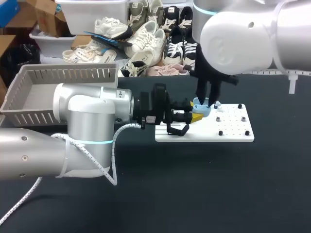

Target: Pick up each earbud case from the left stands, insert the matching earbuds, close the lid, and place the case in the box.

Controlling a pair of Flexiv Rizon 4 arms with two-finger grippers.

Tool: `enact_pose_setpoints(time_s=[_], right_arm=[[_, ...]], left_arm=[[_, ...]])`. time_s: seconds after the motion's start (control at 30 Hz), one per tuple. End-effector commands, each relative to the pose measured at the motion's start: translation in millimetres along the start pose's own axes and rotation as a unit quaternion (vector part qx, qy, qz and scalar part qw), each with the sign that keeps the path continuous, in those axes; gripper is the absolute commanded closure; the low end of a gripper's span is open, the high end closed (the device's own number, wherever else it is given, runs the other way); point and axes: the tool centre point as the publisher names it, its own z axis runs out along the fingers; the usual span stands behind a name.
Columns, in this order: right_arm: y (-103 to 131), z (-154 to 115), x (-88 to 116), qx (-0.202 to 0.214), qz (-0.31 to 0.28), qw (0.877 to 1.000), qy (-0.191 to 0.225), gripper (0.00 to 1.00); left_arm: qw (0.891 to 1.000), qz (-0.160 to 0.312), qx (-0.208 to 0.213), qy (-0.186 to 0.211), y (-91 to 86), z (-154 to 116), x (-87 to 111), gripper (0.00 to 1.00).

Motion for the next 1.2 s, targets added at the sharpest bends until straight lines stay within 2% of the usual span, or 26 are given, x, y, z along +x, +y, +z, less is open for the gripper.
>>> enact_pose_setpoints(time_s=[0.03,1.2], right_arm=[[1.0,1.0,-0.6,0.001,0.0,1.0,0.001,1.0],[1.5,8.9,0.9,0.0,0.001,1.0,0.009,1.0]], left_arm=[[1.0,0.001,0.0,-0.002,0.4,0.1,1.0,1.0],[1.0,0.001,0.0,-0.002,0.4,0.1,1.0,1.0]])
